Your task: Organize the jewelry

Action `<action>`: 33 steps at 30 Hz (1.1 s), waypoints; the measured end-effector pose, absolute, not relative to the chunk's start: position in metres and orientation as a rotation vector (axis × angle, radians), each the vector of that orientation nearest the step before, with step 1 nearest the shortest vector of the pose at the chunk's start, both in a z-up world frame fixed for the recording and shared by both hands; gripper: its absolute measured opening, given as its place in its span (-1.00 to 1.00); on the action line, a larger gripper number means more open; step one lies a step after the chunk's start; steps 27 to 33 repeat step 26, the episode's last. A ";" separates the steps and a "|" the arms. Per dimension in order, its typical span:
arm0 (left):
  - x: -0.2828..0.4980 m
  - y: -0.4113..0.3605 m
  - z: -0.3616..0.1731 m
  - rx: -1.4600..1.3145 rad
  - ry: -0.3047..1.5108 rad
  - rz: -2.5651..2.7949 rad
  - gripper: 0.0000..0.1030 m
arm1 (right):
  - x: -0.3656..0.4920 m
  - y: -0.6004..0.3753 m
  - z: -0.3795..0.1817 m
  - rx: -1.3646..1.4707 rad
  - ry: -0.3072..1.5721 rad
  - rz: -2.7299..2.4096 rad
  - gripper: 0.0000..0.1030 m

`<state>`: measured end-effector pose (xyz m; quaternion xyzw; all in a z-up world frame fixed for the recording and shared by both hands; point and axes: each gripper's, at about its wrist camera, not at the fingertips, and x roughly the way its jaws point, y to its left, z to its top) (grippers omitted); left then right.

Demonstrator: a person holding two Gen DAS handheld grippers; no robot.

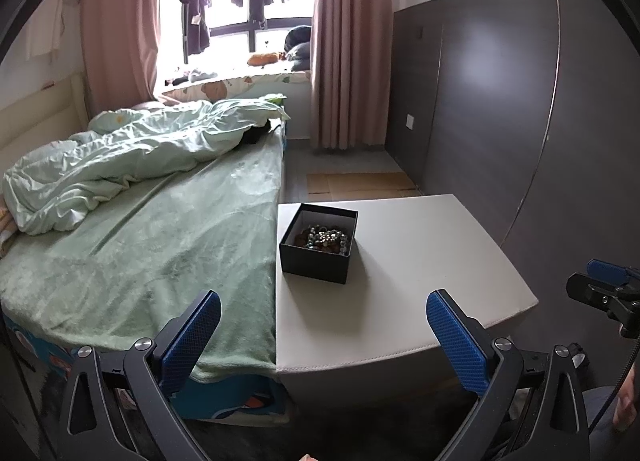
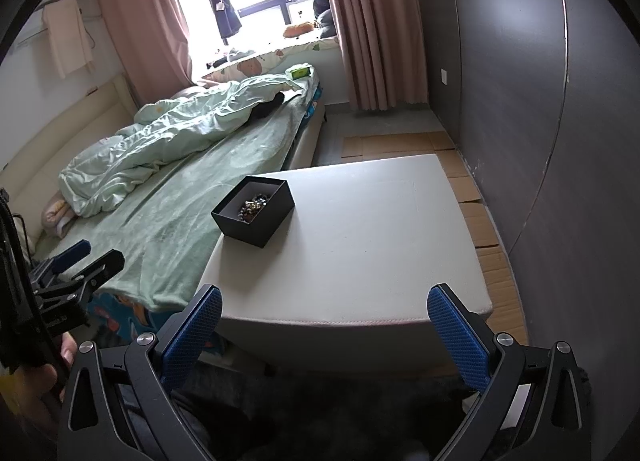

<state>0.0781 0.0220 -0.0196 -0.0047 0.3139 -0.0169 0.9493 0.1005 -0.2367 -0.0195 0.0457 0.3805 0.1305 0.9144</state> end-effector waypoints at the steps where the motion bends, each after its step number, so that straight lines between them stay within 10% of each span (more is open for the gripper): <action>1: 0.078 0.022 -0.019 -0.009 0.638 -0.034 0.99 | 0.101 -0.237 -0.019 0.096 0.784 0.269 1.00; 33: 0.073 0.017 -0.015 0.009 0.594 -0.010 0.99 | 0.101 -0.224 -0.020 0.178 0.777 0.230 1.00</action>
